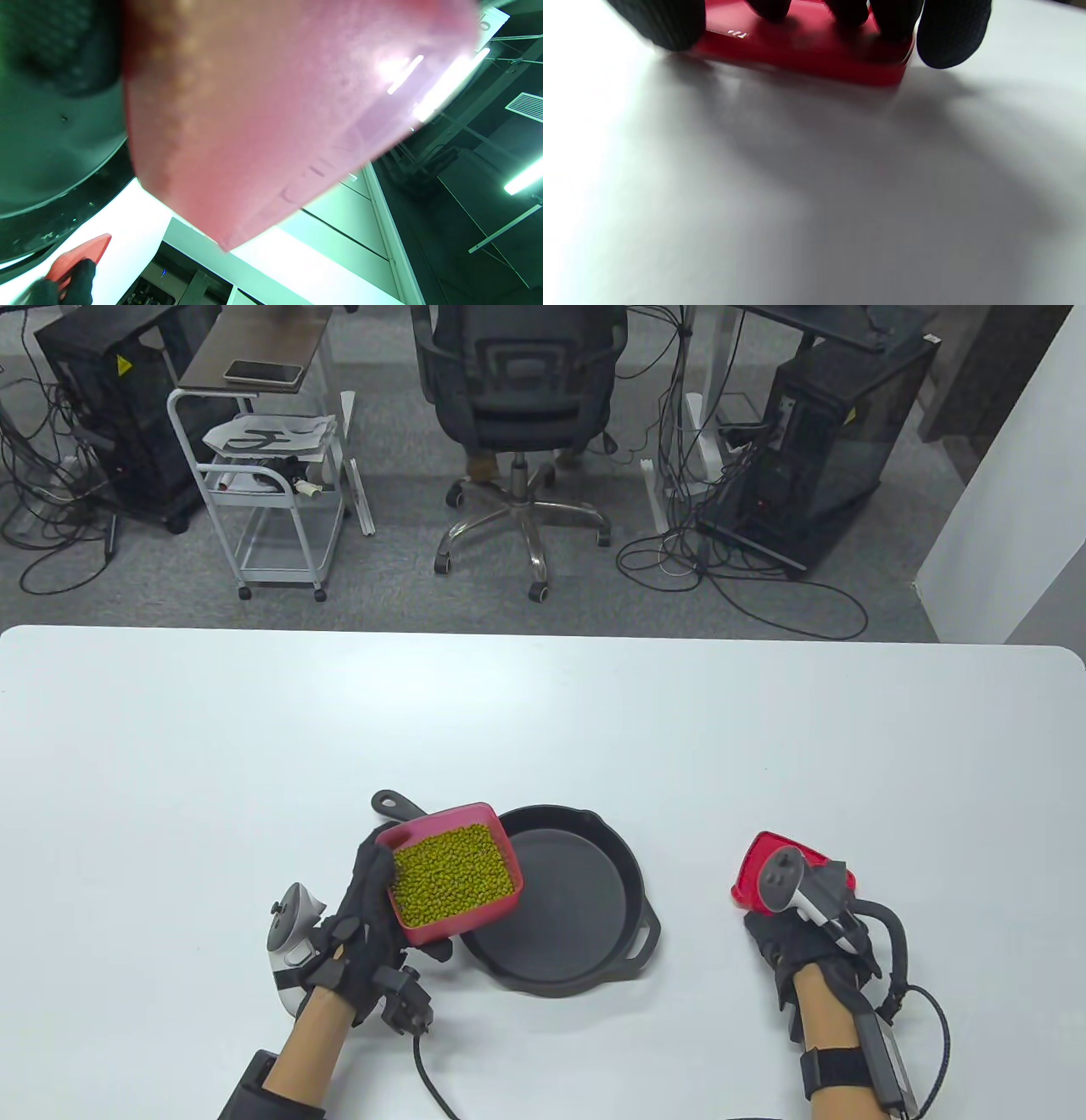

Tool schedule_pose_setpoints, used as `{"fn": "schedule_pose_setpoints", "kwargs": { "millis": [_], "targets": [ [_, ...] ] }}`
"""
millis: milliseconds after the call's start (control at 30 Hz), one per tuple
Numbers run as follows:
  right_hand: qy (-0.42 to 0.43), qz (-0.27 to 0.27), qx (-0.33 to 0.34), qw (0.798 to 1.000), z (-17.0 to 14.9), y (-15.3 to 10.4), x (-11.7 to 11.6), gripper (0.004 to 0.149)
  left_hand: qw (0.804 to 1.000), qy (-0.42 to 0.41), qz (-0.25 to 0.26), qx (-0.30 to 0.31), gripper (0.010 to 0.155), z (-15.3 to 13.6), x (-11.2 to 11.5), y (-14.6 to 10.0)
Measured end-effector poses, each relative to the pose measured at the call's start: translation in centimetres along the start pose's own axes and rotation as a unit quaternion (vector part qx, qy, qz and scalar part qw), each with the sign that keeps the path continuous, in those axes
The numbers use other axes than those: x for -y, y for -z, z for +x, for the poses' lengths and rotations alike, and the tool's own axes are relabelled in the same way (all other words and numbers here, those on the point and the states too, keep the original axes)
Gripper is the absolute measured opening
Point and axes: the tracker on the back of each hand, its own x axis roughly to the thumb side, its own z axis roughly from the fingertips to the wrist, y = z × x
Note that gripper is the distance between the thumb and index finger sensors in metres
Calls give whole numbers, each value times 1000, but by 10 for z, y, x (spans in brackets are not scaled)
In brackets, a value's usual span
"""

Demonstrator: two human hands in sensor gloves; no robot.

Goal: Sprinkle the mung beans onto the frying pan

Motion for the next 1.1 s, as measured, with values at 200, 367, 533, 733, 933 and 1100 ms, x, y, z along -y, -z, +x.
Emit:
{"fn": "schedule_pose_setpoints", "kwargs": {
  "millis": [200, 367, 533, 733, 933, 1100],
  "targets": [
    [20, -7, -16, 1000, 3, -4, 14, 73, 1000, 6, -2, -3, 74, 0, -1, 1],
    [50, -79, 38, 995, 26, -26, 49, 71, 1000, 24, 0, -10, 74, 0, -3, 2],
    [107, -152, 189, 964, 82, -69, 90, 67, 999, 43, 2, -18, 75, -2, -4, 4],
    [153, -162, 355, 908, 161, -125, 120, 62, 998, 51, 4, -20, 75, -3, -5, 5],
    [135, -130, 446, 875, 230, -158, 120, 58, 998, 62, 0, -22, 76, -4, -5, 5],
    [102, -88, 444, 886, 265, -149, 106, 53, 998, 64, -4, -20, 75, -4, -4, 5]
  ]
}}
